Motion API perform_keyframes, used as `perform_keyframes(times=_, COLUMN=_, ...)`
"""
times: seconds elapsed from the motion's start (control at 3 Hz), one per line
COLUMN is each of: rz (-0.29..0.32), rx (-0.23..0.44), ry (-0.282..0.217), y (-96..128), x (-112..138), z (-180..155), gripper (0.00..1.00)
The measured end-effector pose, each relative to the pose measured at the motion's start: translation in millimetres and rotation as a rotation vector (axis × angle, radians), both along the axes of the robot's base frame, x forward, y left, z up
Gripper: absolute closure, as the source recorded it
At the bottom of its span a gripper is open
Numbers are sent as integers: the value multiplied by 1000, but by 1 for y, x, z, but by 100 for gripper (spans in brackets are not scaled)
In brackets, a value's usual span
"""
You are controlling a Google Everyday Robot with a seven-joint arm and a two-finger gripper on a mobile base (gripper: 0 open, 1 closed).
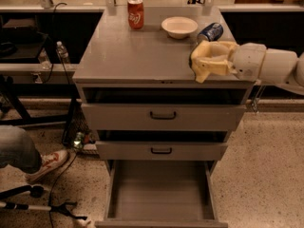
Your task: Pick sponge from bottom drawer and place on counter
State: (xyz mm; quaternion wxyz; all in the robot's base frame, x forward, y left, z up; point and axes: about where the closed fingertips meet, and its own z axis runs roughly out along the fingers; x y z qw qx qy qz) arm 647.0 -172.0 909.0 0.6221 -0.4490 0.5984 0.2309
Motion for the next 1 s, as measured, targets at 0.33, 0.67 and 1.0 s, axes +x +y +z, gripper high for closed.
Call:
perform_keyframes(times=0.33, rz=55, rx=-38, ry=2, y=27, x=24, z=1, gripper=100)
perform_keyframes(times=0.67, rz=115, rx=-138, ry=71, y=60, x=54, z=-22, gripper=100)
perform_keyframes(times=1.0, rz=148, rx=-231, ry=154, y=79, x=76, z=-49, gripper=100)
